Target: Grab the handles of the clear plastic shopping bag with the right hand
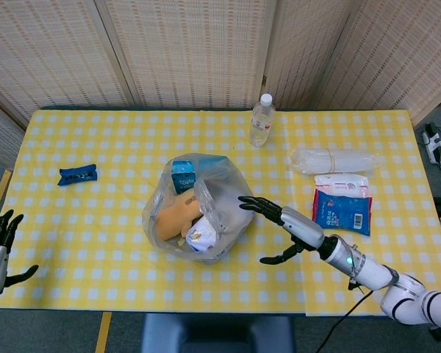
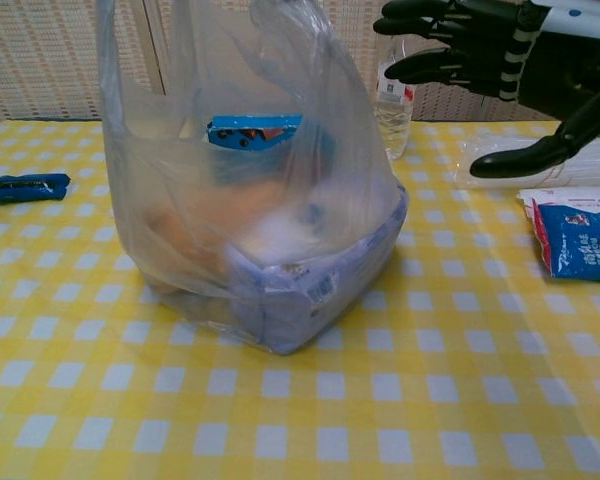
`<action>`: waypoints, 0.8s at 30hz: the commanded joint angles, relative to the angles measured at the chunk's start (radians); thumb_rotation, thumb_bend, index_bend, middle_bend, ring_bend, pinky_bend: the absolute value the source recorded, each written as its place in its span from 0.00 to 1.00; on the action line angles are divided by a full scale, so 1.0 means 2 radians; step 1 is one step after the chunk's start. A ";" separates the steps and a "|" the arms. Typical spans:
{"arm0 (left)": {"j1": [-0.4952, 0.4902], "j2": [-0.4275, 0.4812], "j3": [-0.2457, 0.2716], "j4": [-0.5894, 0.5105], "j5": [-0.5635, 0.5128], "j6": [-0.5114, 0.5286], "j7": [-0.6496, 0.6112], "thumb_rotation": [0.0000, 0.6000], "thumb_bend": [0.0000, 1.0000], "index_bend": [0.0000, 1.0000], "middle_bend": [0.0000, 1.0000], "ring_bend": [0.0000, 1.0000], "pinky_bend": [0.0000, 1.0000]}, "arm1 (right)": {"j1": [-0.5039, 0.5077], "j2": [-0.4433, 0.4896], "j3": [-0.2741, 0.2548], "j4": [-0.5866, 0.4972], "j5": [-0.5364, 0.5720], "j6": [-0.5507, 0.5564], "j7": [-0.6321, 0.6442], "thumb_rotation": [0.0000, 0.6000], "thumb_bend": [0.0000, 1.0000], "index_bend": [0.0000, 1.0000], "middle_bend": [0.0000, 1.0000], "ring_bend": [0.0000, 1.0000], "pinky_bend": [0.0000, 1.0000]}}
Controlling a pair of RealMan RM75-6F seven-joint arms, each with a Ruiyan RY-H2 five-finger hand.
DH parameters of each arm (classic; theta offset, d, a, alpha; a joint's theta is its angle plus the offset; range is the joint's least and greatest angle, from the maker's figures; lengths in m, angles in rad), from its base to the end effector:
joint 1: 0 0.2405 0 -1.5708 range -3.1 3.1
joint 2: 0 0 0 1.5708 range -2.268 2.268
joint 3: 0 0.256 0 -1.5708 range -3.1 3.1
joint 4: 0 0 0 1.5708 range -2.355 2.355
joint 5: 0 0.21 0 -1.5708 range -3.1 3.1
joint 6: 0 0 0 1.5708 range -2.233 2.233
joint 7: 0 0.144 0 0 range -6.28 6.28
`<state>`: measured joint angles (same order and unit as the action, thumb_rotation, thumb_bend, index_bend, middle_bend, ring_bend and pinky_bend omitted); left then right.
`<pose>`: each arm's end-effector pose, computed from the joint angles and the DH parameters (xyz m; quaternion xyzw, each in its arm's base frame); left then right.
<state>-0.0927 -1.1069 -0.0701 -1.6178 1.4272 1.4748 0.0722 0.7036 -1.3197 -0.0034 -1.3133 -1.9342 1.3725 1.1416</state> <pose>-0.3176 0.1874 0.1681 -0.5854 -0.3759 -0.3600 0.6216 -0.1594 -0.3072 0.0710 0.6575 -0.4900 0.5724 0.0021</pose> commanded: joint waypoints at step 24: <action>0.009 0.014 0.000 0.004 0.014 0.017 -0.042 1.00 0.17 0.00 0.00 0.00 0.00 | 0.084 -0.047 -0.006 -0.005 0.025 -0.044 -0.011 1.00 0.21 0.00 0.01 0.12 0.00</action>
<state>-0.0743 -1.0802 -0.0698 -1.6107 1.4546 1.5091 -0.0103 0.8693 -1.4131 -0.0152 -1.3210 -1.8859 1.2877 1.1207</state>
